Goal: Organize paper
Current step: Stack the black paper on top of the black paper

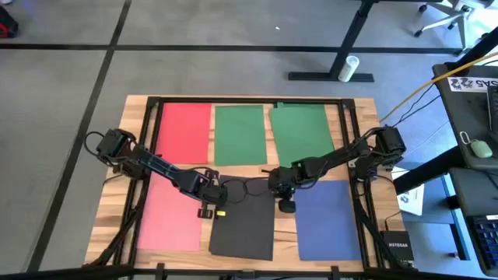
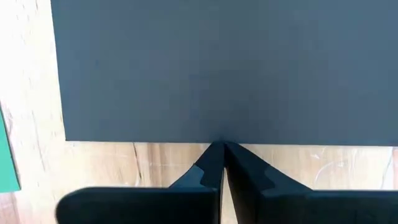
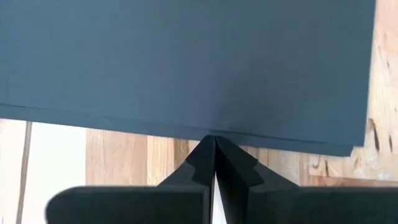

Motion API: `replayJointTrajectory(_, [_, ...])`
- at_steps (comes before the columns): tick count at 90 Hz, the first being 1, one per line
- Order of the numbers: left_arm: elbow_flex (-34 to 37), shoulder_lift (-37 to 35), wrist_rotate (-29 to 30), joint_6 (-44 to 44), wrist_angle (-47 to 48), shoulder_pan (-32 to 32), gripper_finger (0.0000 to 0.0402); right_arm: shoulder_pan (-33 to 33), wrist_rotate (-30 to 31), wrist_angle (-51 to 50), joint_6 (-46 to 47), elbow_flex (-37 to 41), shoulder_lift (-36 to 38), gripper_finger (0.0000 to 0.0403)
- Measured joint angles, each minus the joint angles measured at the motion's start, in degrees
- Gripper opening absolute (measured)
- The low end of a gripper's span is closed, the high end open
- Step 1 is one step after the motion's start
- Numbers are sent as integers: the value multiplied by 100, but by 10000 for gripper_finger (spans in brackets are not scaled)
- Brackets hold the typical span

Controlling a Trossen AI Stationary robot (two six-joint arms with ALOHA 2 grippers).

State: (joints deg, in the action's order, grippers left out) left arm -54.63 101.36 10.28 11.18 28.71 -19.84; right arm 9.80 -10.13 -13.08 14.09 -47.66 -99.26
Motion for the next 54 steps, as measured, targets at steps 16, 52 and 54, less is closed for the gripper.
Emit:
replayJointTrajectory(16, [0, 2, -1, 0, -84, 0, 0, 0, 24, 13, -50, -2, 0, 0])
replayJointTrajectory(52, [-456, 39, 461, -262, 591, -54, 0, -13, 199, -108, -134, 7, 338, 0])
replayJointTrajectory(54, [-481, 39, 451, -261, 596, -62, 0, -11, 195, -141, -134, 7, 369, 0])
